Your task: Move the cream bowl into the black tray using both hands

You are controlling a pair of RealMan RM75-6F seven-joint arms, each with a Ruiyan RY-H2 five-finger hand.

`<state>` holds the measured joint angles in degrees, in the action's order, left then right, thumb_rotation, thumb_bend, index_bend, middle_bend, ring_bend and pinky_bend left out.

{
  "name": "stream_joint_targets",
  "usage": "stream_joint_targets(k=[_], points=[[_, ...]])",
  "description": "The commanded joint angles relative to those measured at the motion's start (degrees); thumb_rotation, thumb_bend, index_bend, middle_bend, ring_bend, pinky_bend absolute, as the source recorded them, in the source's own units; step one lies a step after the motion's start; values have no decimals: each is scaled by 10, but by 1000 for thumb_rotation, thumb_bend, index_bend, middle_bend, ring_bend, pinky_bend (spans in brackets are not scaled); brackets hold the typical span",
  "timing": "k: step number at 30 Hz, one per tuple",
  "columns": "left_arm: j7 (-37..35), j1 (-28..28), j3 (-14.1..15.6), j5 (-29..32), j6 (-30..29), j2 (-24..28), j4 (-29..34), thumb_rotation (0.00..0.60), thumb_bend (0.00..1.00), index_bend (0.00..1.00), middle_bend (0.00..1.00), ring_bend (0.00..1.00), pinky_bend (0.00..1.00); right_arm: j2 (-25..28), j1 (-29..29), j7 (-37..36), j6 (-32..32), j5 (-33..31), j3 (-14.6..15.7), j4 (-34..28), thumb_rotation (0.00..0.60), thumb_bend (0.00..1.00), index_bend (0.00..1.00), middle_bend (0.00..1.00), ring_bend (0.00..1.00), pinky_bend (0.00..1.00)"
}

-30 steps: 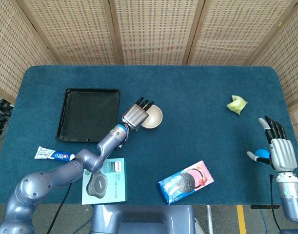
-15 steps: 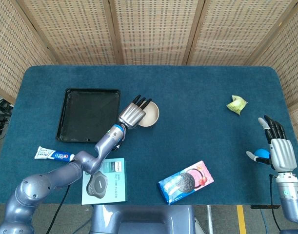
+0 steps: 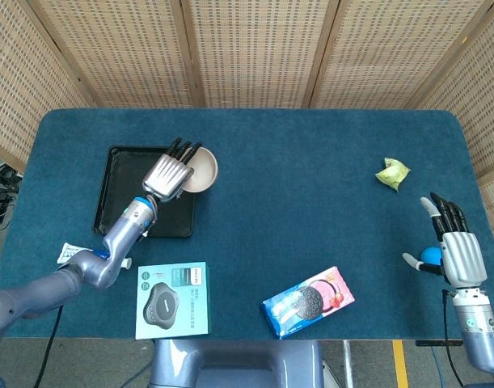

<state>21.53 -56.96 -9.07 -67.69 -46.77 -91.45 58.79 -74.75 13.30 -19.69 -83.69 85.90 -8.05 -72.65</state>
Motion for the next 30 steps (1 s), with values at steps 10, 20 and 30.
stream_joint_targets(k=[10, 20, 30], points=[[-78, 93, 38, 13, -8, 40, 6, 600, 442, 695, 0, 0, 0, 1, -1, 21, -14, 18, 7, -20, 600, 234, 94, 0, 0, 40], [-96, 104, 44, 5, 13, 23, -31, 600, 439, 649, 0, 0, 0, 2, -1, 29, -16, 22, 10, -25, 600, 235, 94, 0, 0, 40], [-80, 99, 36, 10, 32, 4, -50, 600, 430, 580, 0, 0, 0, 1, -1, 27, -16, 22, 9, -24, 600, 234, 94, 0, 0, 40]])
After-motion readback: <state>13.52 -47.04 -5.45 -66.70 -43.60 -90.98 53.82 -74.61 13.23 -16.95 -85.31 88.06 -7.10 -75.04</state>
